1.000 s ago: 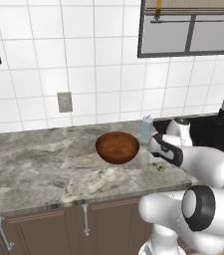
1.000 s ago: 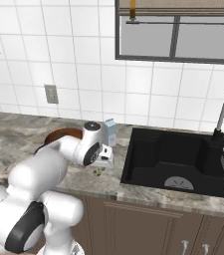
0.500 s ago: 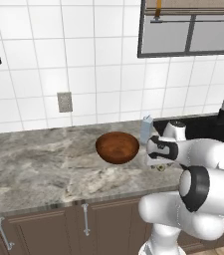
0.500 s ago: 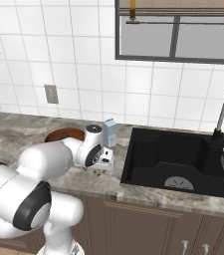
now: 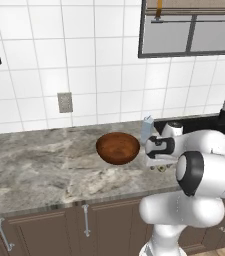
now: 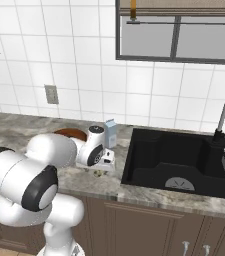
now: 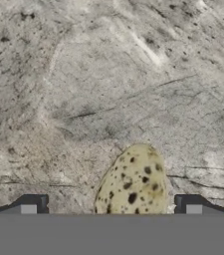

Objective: Gather the eggs and milk located in the vicinity of the sink area and place them right next to the bowl.

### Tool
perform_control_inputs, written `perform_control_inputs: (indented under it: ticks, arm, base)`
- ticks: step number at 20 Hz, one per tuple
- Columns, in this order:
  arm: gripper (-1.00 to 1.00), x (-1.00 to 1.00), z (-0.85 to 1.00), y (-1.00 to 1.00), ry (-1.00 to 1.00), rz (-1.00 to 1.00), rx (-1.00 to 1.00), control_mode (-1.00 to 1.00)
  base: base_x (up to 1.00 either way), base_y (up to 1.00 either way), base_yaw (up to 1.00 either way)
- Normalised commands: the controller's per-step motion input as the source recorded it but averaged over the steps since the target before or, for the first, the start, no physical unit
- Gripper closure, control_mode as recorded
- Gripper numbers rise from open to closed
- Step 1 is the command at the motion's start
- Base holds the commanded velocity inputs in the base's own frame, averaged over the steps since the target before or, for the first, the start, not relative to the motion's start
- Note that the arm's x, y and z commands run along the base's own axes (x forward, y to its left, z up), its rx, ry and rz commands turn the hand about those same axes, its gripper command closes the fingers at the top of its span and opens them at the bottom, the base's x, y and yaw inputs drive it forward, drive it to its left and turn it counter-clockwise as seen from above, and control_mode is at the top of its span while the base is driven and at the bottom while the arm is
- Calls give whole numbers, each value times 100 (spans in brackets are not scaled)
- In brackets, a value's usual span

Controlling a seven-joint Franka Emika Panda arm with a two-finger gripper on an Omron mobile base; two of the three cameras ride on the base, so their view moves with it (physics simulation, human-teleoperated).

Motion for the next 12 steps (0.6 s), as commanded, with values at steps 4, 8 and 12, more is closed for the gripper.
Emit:
perform_control_inputs:
  ticks: [4,8,12]
  arm:
    - [-100,0,-20,0,3,0,0,-100]
    - [-100,0,-23,-1,4,0,0,-100]
    - [-100,1,-24,0,5,0,0,-100]
  base:
    - [0,0,0]
    - [0,0,0]
    - [0,0,0]
